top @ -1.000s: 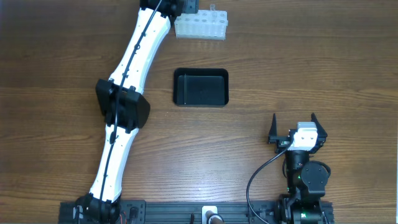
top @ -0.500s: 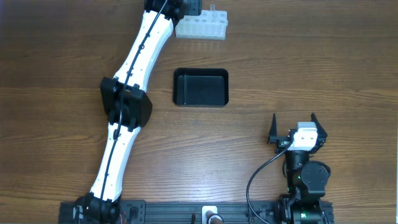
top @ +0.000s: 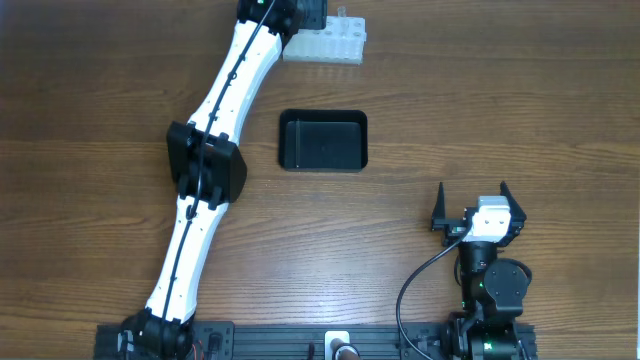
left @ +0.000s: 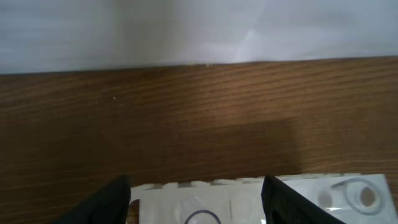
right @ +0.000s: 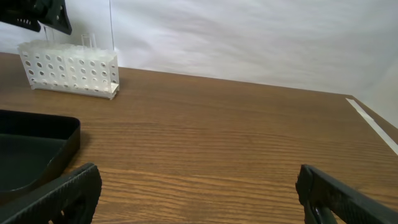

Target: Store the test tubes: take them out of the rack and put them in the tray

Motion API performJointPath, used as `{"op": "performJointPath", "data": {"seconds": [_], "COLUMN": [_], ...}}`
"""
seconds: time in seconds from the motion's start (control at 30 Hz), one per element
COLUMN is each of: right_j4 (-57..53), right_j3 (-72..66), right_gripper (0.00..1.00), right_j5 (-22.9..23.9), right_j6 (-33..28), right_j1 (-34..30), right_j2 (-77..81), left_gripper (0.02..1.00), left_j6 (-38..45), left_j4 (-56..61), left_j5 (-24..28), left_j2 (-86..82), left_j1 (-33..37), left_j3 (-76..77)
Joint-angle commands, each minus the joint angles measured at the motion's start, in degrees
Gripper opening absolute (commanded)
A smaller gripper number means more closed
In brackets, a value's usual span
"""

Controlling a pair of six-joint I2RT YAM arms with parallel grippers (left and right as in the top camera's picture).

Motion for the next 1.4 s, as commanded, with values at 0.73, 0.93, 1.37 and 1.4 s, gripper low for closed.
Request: {"op": "performJointPath", "data": {"seconds": [0.73,0.93,1.37,1.4], "right_j4": [-0.2,-0.2,-0.2,-0.2], "right_j3": [-0.31,-0.31,-0.31,-0.31], "right_gripper": [0.991,0.991,0.993,0.991], "right_j5": [-0.52,-0.52,-0.52,-0.52], "right_j6": [0.35,0.33,0.35,0.33], "right_j1": [0.35,0.35,0.35,0.35], "right_j2": [-0.46,-0.46,-0.46,-0.46], "left_gripper": [0.272,0.187,0.115,0.112], "left_j6": [0.76,0.74,0.74,0.76], "left_j4": [0.39,0.39,0.35,0.35], "left_j5": [0.79,0.79,0.79,0.79], "left_j2": [1.4,1.4,1.4,1.4], "left_j1": [0.31,0.31,0.31,0.31], "left_j3": [0.61,0.61,0.61,0.61]}}
